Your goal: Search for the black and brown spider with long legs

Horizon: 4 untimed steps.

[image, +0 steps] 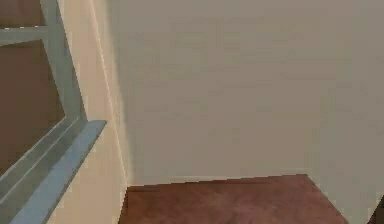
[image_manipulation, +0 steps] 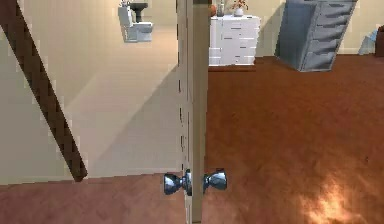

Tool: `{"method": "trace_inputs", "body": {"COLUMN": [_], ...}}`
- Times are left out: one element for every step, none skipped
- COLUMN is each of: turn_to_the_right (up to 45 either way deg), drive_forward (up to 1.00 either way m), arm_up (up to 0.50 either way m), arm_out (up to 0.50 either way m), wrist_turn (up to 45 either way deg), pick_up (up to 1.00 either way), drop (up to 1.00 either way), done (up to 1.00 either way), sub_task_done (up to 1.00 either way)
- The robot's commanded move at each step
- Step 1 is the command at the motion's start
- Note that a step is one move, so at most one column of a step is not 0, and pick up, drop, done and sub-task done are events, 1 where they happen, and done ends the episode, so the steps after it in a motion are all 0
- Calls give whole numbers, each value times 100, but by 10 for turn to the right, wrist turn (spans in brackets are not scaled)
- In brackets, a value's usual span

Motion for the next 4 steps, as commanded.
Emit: {"method": "trace_inputs", "body": {"turn_to_the_right": [360,30,0,150], "drive_forward": [0,0,5,0], "arm_up": [0,0,0,0], "arm_out": [0,0,0,0], "wrist_turn": [0,0,0,0], "pick_up": [0,0,0,0], "drop": [0,0,0,0], "done": [0,0,0,0], "sub_task_done": [0,0,0,0]}}
